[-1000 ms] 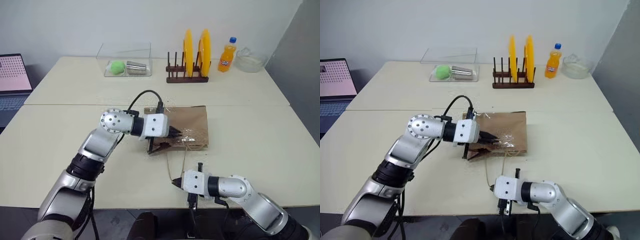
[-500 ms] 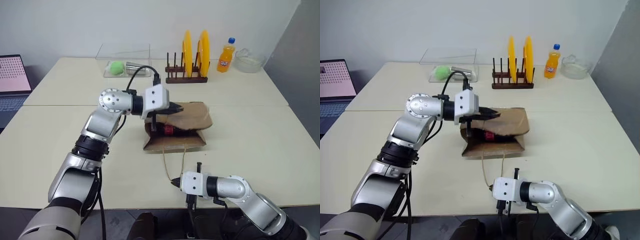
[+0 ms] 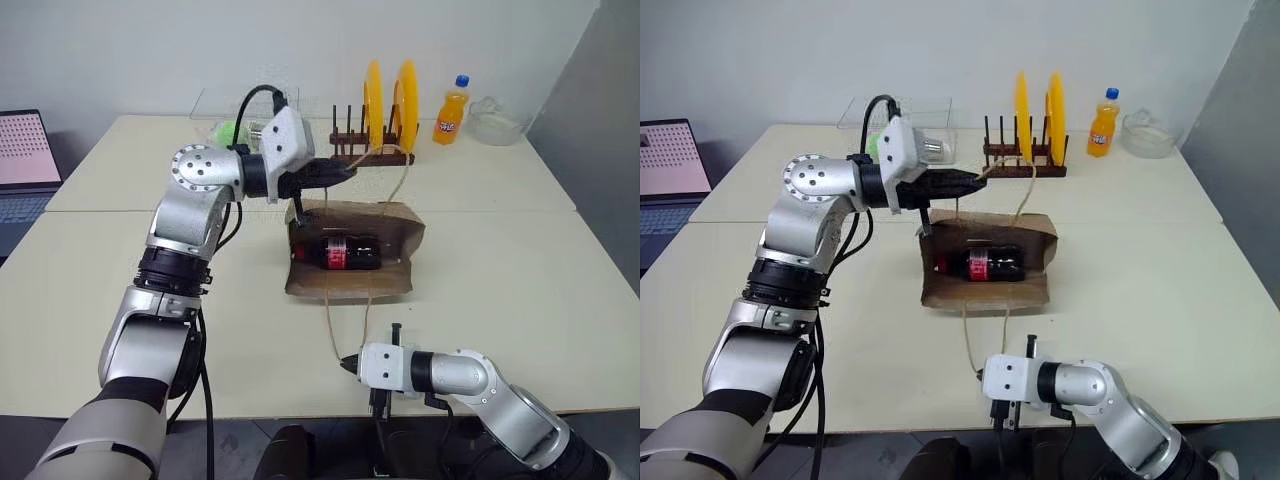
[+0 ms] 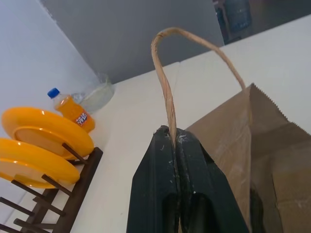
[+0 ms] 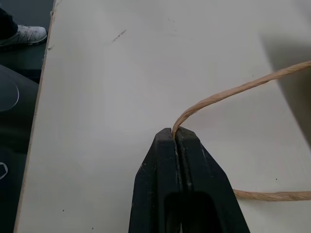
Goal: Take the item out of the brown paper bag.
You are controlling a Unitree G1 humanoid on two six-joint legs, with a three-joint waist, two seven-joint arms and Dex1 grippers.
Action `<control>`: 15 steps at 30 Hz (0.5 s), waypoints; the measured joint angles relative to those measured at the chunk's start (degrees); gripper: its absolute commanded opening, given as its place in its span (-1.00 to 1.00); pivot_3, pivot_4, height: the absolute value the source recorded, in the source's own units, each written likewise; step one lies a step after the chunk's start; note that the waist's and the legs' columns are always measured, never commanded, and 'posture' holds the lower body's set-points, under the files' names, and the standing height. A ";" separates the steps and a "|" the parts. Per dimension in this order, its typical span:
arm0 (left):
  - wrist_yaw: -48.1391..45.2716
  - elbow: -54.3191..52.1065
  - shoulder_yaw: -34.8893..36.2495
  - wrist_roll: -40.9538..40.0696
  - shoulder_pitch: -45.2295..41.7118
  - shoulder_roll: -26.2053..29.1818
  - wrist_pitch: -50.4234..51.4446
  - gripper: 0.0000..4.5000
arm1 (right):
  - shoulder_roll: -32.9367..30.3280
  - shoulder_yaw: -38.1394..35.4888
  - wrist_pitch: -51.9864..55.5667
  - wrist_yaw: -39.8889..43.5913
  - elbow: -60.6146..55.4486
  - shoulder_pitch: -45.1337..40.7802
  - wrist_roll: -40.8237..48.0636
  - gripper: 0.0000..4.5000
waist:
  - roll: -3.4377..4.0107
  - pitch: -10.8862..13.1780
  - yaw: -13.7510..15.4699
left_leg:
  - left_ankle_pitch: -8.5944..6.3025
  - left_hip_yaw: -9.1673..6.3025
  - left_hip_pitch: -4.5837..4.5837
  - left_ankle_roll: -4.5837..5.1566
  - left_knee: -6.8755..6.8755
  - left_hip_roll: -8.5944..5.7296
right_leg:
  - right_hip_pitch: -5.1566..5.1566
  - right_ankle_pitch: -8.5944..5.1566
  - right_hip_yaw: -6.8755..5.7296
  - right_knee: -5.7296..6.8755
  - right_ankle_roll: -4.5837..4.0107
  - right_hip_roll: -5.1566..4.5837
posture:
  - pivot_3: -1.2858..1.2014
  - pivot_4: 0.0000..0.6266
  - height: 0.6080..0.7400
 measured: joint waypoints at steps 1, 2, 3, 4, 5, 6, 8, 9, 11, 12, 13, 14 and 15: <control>-0.12 -0.60 0.00 -0.17 0.15 0.01 0.10 -1.00 | -0.29 -0.82 0.83 0.10 -0.44 0.13 0.13 -0.83 | 0.00 0.00 0.06 | 0.00 0.00 -0.03 0.00 0.01 -0.01 | -0.01 0.00 0.00 -0.01 0.00 -0.02 | 0.03 -0.52 1.00; -0.13 -0.87 0.00 -0.26 0.22 0.03 0.10 -1.00 | -0.70 -1.39 1.62 0.23 -1.03 0.26 0.30 -0.76 | 0.00 0.00 0.12 | 0.00 -0.01 -0.06 0.00 0.01 -0.02 | -0.02 0.00 -0.01 -0.02 0.00 -0.03 | 0.03 -0.52 1.00; -0.13 -1.09 0.00 -0.28 0.34 0.14 0.04 -1.00 | -1.35 -2.18 2.48 0.56 -1.91 0.42 0.34 -0.63 | 0.00 0.00 0.22 | 0.00 -0.01 -0.09 -0.01 0.02 -0.04 | -0.04 0.00 -0.02 -0.03 0.00 -0.05 | 0.03 -0.52 1.00; -0.12 -1.38 0.04 -0.29 0.60 0.26 -0.01 -1.00 | -2.06 -2.92 3.12 0.77 -2.68 0.63 0.27 -0.45 | 0.00 0.00 0.25 | 0.00 -0.03 -0.12 -0.01 0.02 -0.04 | -0.05 0.00 -0.03 -0.06 0.00 -0.05 | 0.03 -0.52 1.00; -0.16 -1.76 0.07 -0.28 1.04 0.30 -0.12 -1.00 | -3.00 -3.42 3.41 0.92 -3.64 0.85 0.12 -0.33 | 0.00 0.00 0.26 | 0.00 -0.03 -0.15 -0.01 0.02 -0.04 | -0.07 0.00 -0.03 -0.07 0.00 -0.06 | 0.03 -0.52 1.00; -0.23 -2.09 0.06 -0.28 1.45 0.30 -0.22 -1.00 | -3.90 -3.73 3.59 1.15 -4.62 1.04 0.02 -0.33 | 0.00 0.00 0.26 | 0.00 -0.03 -0.19 -0.01 0.02 -0.04 | -0.12 0.00 -0.03 -0.07 0.00 -0.06 | 0.03 -0.52 1.00; -0.31 -3.07 -0.01 -0.28 2.34 0.29 -0.38 -1.00 | -5.16 -5.62 4.96 2.14 -7.26 1.61 0.74 -0.33 | -0.01 0.01 0.24 | 0.00 -0.05 -0.31 -0.02 0.02 -0.04 | -0.23 0.00 -0.04 -0.06 0.00 -0.06 | 0.03 -0.52 1.00; -0.31 -3.20 -0.12 -0.28 2.43 0.26 -0.40 -1.00 | -5.81 -7.10 6.26 2.84 -9.29 1.83 2.16 -0.33 | -0.01 0.01 0.25 | 0.01 -0.06 -0.41 -0.02 0.03 -0.04 | -0.32 0.00 -0.05 -0.05 0.00 -0.06 | 0.03 -0.52 1.00; -0.30 -3.41 -0.18 -0.28 2.51 0.23 -0.46 -1.00 | -7.19 -11.78 9.85 4.97 -14.49 1.97 6.32 -0.33 | -0.01 0.01 0.26 | 0.02 -0.09 -0.45 -0.04 0.04 -0.04 | -0.36 0.00 -0.08 -0.04 0.00 -0.06 | 0.03 -0.52 1.00; -0.30 -3.50 -0.18 -0.28 2.52 0.23 -0.51 -1.00 | -8.11 -14.60 11.94 6.23 -17.27 1.96 9.15 -0.33 | -0.01 0.01 0.28 | 0.01 -0.10 -0.45 -0.03 0.04 -0.04 | -0.35 0.01 -0.09 -0.05 0.00 -0.06 | 0.03 -0.52 1.00; -0.30 -3.53 -0.18 -0.27 2.53 0.23 -0.57 -1.00 | -8.64 -16.98 13.77 7.32 -19.11 1.95 11.61 -0.33 | -0.02 0.01 0.29 | 0.01 -0.12 -0.45 -0.03 0.04 -0.04 | -0.34 0.01 -0.10 -0.05 0.00 -0.07 | 0.03 -0.52 1.00; -0.30 -3.54 -0.18 -0.26 2.54 0.26 -0.67 -1.00 | -8.69 -20.05 16.78 8.53 -20.83 1.71 15.51 -0.33 | -0.02 0.01 0.30 | 0.01 -0.11 -0.45 -0.03 0.04 -0.04 | -0.34 0.01 -0.10 -0.05 0.00 -0.07 | 0.03 -0.52 1.00; -0.30 -3.54 -0.18 -0.26 2.54 0.26 -0.75 -1.00 | -8.49 -22.34 19.11 9.33 -22.18 1.00 18.60 -0.33 | -0.03 0.02 0.30 | 0.01 -0.12 -0.45 -0.02 0.04 -0.04 | -0.33 0.01 -0.11 -0.05 0.00 -0.07 | 0.03 -0.52 1.00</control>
